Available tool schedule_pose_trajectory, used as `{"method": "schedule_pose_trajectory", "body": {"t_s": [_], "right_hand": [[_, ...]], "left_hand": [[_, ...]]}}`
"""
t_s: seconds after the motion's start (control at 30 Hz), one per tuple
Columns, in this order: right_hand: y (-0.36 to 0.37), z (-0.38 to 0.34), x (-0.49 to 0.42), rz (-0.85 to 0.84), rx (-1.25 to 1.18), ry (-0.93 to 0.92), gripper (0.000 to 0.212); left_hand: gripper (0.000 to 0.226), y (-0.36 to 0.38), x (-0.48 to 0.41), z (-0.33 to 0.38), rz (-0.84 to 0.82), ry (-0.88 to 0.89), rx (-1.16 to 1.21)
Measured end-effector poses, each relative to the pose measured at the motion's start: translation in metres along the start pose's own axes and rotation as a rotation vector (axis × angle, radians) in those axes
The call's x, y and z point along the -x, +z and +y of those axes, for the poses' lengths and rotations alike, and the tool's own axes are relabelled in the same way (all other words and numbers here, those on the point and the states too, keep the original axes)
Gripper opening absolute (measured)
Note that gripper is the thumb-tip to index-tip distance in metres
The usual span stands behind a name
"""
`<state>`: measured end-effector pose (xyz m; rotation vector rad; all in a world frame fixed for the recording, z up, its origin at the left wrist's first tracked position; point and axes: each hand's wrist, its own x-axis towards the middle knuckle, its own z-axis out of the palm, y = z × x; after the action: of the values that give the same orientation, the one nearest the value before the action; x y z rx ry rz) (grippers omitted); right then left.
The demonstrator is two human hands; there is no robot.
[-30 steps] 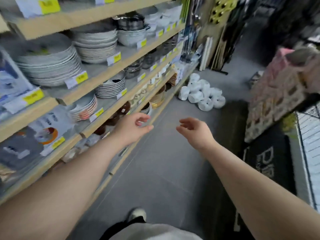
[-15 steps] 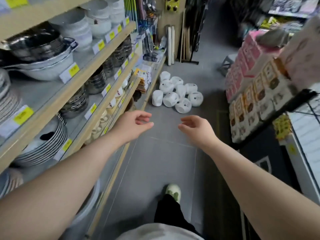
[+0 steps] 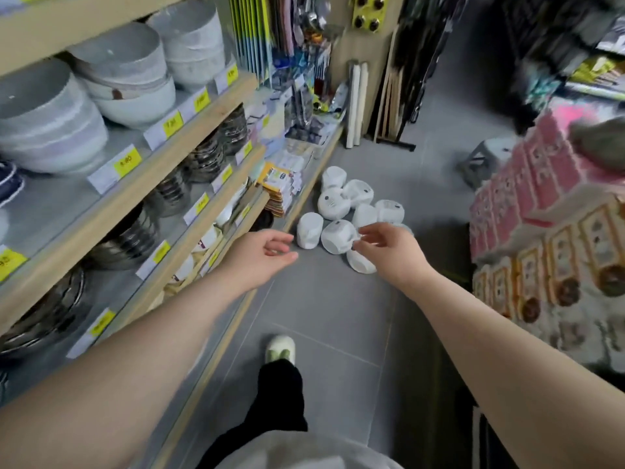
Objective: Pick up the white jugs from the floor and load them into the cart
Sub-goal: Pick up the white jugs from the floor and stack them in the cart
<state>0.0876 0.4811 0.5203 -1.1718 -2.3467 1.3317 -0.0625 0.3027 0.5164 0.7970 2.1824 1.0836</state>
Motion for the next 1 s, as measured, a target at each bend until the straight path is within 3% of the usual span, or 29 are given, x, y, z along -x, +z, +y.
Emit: {"method": "schedule_pose_trajectory", "body": {"t_s": [0.37, 0.57, 0.8, 1.0], "right_hand": [[-0.027, -0.014, -0.275, -0.025, 0.043, 0.065, 0.031], [-0.032, 0.024, -0.403, -0.111, 0.024, 0.118, 0.031], [0.016, 0.099, -0.553, -0.345, 0.124, 0.158, 0.033], [0.104, 0.194, -0.644, -0.469, 0.166, 0.202, 0.035]], "left_hand": [[0.032, -0.007, -0.286, 0.035, -0.076, -0.054, -0.014], [0.024, 0.017, -0.390, 0.036, -0.007, -0.143, 0.053], [0.018, 0.082, -0.493, -0.035, 0.116, -0.359, 0.099], [0.021, 0.152, -0.568, -0.146, 0.150, -0.471, 0.159]]}}
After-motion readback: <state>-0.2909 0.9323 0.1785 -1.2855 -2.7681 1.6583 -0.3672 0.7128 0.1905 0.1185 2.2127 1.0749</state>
